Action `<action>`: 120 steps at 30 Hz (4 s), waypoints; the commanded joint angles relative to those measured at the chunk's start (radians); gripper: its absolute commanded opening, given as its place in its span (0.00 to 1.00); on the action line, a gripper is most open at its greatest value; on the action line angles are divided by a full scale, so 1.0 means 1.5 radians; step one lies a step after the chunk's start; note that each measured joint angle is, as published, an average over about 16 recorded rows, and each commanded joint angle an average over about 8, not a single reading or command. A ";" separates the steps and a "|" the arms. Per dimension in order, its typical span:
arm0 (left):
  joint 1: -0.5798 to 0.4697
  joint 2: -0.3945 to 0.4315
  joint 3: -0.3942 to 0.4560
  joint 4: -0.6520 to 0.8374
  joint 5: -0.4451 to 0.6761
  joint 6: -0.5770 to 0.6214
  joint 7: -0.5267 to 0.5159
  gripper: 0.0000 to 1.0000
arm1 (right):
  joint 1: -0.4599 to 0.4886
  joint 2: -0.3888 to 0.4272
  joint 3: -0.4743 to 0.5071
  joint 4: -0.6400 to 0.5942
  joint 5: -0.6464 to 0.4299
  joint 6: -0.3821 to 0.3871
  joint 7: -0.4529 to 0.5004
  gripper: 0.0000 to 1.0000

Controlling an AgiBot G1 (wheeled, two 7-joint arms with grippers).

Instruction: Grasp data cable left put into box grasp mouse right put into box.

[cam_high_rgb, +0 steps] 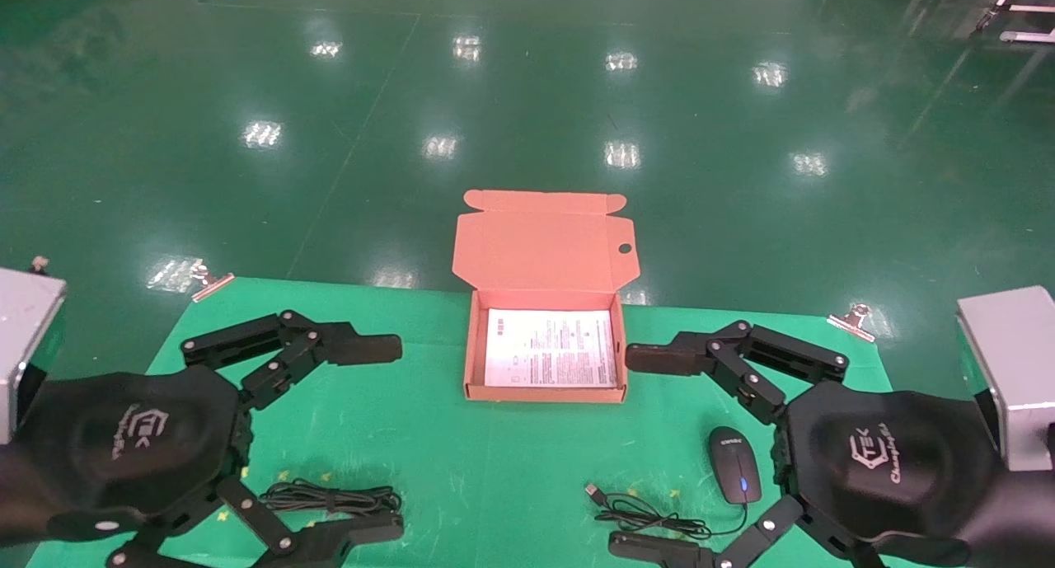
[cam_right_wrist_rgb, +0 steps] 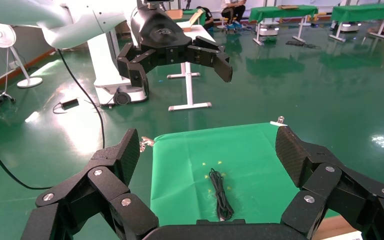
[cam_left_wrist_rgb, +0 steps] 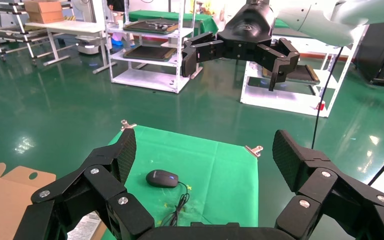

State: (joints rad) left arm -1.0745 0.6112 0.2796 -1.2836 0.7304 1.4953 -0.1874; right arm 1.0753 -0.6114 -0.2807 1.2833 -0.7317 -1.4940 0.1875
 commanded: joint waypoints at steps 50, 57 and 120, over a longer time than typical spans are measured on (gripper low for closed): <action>-0.218 0.068 0.217 0.000 0.350 0.053 -0.034 1.00 | 0.162 -0.016 -0.124 0.043 -0.348 -0.036 -0.203 1.00; -0.279 0.114 0.297 0.021 0.467 0.047 -0.023 1.00 | 0.206 -0.038 -0.193 0.046 -0.464 -0.031 -0.259 1.00; -0.324 0.396 0.430 0.672 0.766 -0.236 0.184 1.00 | 0.154 -0.294 -0.342 -0.297 -0.813 0.253 -0.341 1.00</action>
State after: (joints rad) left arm -1.5612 1.2049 0.9247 -0.2784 1.8789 1.1436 0.0843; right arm 1.3065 -1.0511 -0.7903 0.8412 -1.9465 -1.1172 -0.3195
